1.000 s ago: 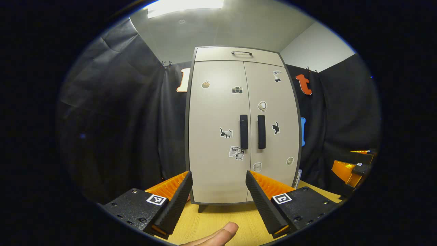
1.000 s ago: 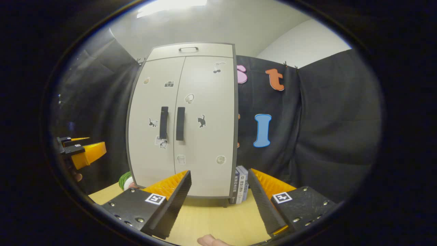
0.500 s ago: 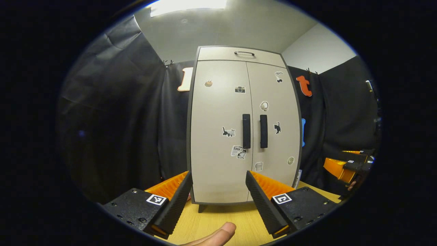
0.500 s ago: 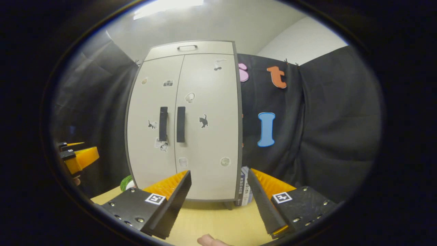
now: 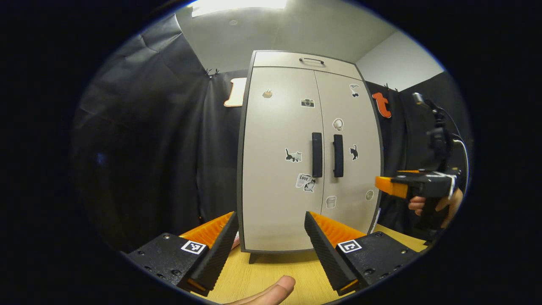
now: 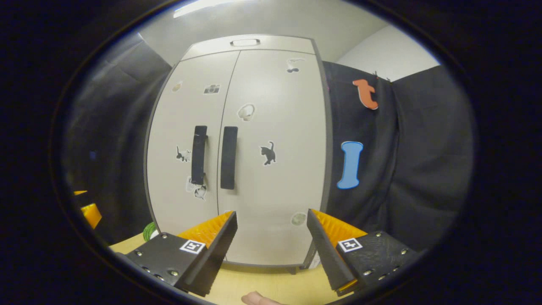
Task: Open the right door of the double-door shoe cabinet with the right hand, and open the left door with the left hand.
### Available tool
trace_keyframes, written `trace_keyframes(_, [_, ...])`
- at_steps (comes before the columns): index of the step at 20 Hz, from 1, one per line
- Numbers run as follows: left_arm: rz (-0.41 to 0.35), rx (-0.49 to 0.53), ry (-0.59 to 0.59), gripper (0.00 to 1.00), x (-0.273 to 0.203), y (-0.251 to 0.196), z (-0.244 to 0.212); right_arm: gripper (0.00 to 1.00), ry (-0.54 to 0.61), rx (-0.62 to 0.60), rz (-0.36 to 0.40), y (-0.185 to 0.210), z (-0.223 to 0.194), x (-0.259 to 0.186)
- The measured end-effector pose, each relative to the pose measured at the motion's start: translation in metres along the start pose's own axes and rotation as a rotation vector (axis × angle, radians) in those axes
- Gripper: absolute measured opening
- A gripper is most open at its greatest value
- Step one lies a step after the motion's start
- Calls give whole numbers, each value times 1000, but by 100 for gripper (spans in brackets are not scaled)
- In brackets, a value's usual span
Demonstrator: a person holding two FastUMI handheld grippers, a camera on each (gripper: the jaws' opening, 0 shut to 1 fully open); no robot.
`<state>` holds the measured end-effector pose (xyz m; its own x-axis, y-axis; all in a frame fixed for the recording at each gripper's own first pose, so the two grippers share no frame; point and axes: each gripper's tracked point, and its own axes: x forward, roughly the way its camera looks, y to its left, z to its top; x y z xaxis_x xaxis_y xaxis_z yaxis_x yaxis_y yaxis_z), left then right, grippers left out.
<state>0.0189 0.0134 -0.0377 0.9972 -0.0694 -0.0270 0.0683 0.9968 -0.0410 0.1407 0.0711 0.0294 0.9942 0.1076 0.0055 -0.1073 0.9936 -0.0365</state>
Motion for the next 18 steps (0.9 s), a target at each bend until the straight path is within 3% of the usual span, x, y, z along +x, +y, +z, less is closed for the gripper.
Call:
trace_keyframes(6, [-2,9,37,98,-4,7,-23,98,-24,20,27,38,25,71])
trace_keyframes(12, [2,20,43,98,-5,20,-28,97,-29,44,27,57,36,88])
trace_keyframes(15, [63,63,65,97,5,35,-27,98,-48,27,21,59,43,93])
trace_keyframes(18, [32,54,61,97,1,26,-26,98,-27,43,8,63,50,114])
